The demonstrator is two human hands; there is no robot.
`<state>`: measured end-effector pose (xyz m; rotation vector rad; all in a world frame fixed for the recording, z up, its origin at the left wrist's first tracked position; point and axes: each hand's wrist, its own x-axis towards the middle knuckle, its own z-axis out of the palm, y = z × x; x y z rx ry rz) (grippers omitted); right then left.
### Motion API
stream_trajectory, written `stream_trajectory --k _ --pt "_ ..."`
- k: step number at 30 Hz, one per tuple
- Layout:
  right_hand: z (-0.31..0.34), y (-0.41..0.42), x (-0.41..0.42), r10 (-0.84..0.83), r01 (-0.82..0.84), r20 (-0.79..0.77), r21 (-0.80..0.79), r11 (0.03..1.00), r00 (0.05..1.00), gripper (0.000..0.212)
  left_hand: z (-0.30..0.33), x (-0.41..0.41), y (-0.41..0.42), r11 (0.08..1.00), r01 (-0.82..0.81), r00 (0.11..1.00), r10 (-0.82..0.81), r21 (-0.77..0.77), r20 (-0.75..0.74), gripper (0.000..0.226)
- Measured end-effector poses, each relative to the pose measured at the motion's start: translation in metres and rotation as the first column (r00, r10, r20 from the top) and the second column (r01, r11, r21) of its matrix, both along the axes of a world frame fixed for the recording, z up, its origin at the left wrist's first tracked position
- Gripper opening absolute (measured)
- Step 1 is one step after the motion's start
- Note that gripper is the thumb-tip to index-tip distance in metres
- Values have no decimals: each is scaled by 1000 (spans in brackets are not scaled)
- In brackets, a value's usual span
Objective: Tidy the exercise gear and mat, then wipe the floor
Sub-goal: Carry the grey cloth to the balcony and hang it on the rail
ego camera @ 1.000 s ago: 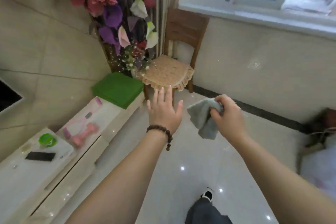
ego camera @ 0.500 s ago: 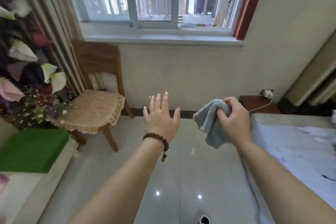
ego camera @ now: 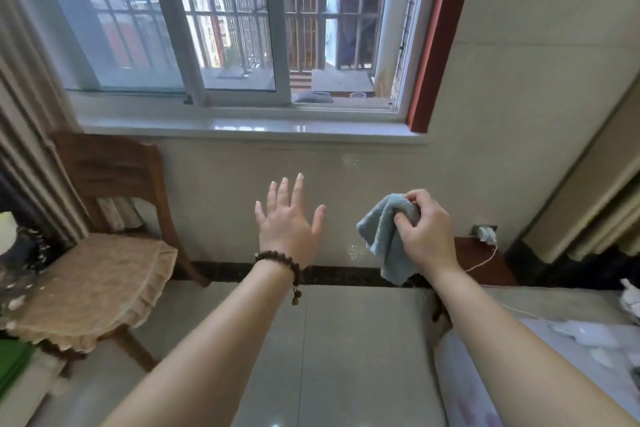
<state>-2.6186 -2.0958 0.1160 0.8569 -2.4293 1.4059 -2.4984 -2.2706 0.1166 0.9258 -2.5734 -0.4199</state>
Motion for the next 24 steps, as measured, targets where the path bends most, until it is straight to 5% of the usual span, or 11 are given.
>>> stream_trajectory --k 24 --pt "90 -319 -389 -40 33 -72 -107 994 997 13 72 -392 -326 989 110 988 -120 -101 -97 66"
